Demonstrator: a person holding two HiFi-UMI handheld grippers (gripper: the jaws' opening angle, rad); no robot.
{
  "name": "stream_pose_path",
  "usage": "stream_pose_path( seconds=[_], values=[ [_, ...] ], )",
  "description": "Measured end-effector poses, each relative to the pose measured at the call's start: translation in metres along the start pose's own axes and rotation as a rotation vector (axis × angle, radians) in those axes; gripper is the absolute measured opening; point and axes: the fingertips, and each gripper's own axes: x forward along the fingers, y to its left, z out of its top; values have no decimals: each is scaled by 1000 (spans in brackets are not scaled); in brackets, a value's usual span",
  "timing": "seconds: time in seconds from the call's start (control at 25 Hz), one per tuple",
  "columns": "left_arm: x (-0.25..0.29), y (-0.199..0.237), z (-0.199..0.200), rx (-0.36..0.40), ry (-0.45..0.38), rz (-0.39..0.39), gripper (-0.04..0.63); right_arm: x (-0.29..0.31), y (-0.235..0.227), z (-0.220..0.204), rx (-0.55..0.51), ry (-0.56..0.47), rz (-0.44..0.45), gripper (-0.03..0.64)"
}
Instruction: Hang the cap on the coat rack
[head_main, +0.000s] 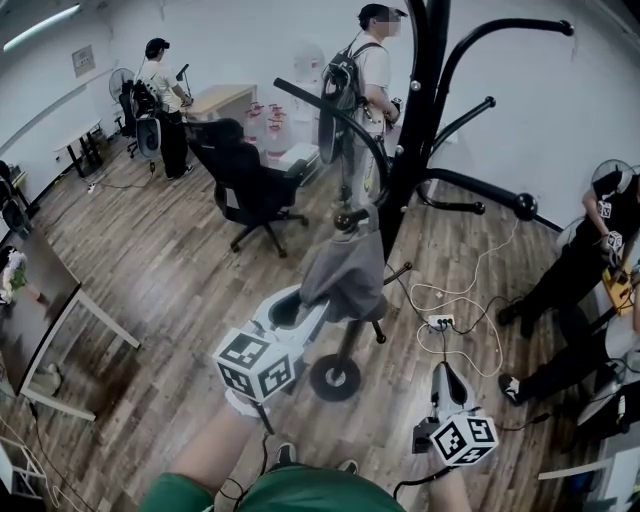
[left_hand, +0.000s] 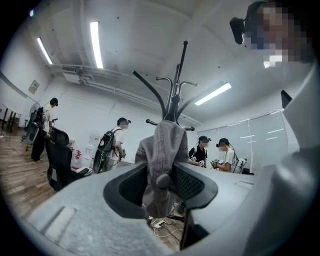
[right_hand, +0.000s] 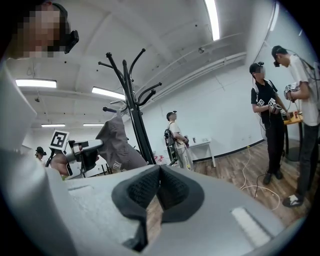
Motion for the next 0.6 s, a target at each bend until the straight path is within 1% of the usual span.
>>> stream_pose_path(
  seconds=[0.08, 0.16, 0.36, 0.48, 0.6],
  values=[
    [-9, -1, -3, -23, -2, -6, 190, 0, 5, 2, -3, -3, 7, 3],
    [-18, 0, -9, -35, 1, -2, 202, -1, 10, 3, -6, -8, 15, 3],
    [-36, 7, -38, -42, 47, 31, 202, 2, 19, 7, -13, -19, 31, 3],
    [-51, 16, -48, -48, 63, 71, 200, 3, 26, 9, -18, -22, 39, 2],
    [-63, 31, -51, -55, 62, 119, 192, 8, 31, 13, -29, -31, 52, 3]
  ],
)
